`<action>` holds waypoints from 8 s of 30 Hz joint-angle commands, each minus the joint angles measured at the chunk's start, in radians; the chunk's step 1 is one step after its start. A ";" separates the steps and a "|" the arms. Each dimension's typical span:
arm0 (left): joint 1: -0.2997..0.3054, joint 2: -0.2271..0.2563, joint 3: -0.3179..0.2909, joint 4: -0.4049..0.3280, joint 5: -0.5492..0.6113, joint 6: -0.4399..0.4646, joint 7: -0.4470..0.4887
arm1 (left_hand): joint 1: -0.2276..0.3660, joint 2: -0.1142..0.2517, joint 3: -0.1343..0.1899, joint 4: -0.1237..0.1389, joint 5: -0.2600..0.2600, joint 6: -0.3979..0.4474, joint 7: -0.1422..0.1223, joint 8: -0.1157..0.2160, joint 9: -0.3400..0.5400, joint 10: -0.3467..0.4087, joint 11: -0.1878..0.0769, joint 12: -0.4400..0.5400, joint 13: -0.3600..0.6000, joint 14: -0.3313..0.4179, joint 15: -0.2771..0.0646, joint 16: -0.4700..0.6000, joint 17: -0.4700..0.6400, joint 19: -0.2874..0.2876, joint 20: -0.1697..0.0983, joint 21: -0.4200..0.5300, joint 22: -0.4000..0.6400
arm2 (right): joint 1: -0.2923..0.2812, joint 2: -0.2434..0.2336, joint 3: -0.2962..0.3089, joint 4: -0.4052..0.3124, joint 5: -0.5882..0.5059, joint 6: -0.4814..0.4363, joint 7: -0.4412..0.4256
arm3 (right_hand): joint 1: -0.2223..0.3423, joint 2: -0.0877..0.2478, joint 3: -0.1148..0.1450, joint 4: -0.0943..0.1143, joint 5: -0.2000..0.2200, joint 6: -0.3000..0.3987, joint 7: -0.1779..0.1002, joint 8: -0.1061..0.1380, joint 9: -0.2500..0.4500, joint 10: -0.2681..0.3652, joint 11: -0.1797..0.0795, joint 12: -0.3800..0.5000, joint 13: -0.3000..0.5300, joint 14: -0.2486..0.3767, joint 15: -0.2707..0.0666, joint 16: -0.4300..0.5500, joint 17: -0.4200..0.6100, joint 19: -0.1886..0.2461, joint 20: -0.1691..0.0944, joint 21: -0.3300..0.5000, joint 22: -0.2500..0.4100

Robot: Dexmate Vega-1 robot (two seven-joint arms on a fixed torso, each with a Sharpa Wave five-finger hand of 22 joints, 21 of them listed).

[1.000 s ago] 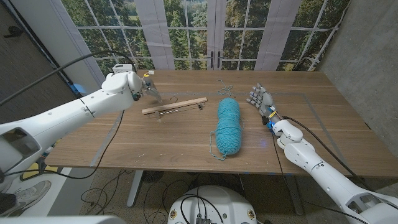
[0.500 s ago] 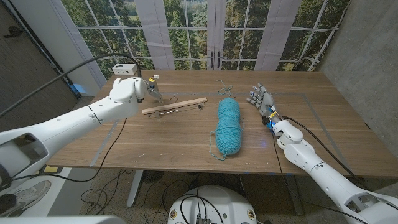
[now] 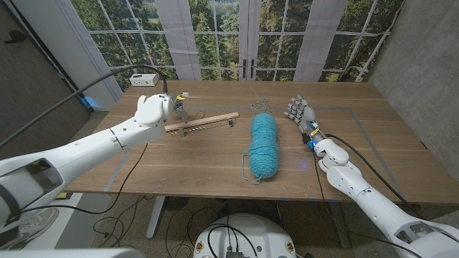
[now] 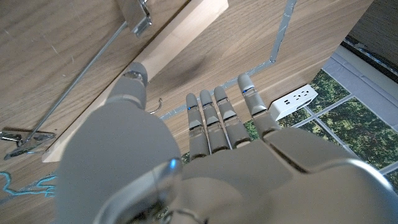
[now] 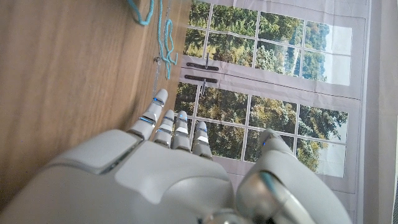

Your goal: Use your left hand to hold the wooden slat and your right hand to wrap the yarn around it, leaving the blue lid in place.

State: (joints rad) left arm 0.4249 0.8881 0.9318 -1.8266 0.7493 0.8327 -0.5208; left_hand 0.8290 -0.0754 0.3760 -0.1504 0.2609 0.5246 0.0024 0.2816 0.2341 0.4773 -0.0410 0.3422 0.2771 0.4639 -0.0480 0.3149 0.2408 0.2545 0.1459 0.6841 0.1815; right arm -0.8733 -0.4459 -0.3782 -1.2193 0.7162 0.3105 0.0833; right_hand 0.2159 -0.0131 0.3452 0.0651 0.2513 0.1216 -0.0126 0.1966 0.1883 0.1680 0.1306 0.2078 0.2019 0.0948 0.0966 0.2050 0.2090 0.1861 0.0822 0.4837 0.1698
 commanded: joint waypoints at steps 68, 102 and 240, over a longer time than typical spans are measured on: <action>0.203 -0.100 -0.086 0.126 -0.040 -0.059 0.345 | 0.142 0.101 -0.033 0.006 -0.042 0.056 -0.012 0.032 0.016 0.061 -0.033 0.063 0.079 0.086 -0.059 0.025 -0.004 0.188 -0.041 0.009 -0.004 | 0.069 -0.053 -0.034 -0.111 -0.133 0.084 0.045 | -0.006 0.001 -0.012 -0.021 0.003 0.065 0.003 0.015 0.002 0.077 -0.006 0.021 0.005 0.062 -0.012 0.014 -0.011 0.081 -0.001 -0.027 0.003; 0.226 -0.123 -0.155 0.302 -0.372 -0.282 0.502 | 0.330 0.280 0.210 0.017 -0.067 0.235 0.032 0.041 -0.020 0.277 -0.004 0.065 0.064 0.343 -0.100 0.080 0.001 0.341 -0.163 0.068 0.005 | 0.032 -0.136 -0.025 -0.294 -0.197 0.012 -0.045 | -0.018 -0.003 -0.022 -0.021 0.002 0.080 0.004 0.014 0.002 0.094 0.002 0.022 0.005 0.075 -0.010 0.015 -0.011 0.093 0.006 -0.038 0.004; 0.438 0.088 -0.572 0.309 -0.572 -1.090 0.795 | 0.463 0.203 0.092 0.018 0.008 0.503 0.036 0.113 0.050 0.466 -0.026 0.089 0.302 0.593 -0.175 0.322 0.433 0.367 -0.269 0.371 -0.001 | 0.067 -0.357 -0.648 -1.318 -1.299 -1.707 -0.132 | 0.149 -0.055 -0.039 -0.184 -0.037 -0.123 -0.043 -0.015 0.007 -0.091 -0.075 -0.020 0.012 0.011 -0.014 -0.005 -0.011 0.089 0.056 -0.145 0.008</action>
State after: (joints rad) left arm 0.8439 0.9683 0.3697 -1.4933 0.1717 -0.2720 0.2666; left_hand 1.2181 0.0514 0.4618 -0.1343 0.2596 0.8866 0.1137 0.3375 0.2251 0.8542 0.0109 0.4297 0.5729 0.8805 0.0111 0.6342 0.6708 0.6282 -0.0609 1.0524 0.1815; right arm -0.8361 -0.8257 -0.9498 -2.5343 -0.3662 -1.3159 -0.2610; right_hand 0.3607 -0.0556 0.3105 -0.1209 0.2136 0.0026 -0.0549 0.1772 0.1933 0.0799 0.0465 0.1845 0.2117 0.1014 0.0821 0.1973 0.1932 0.2698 0.1307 0.3399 0.1745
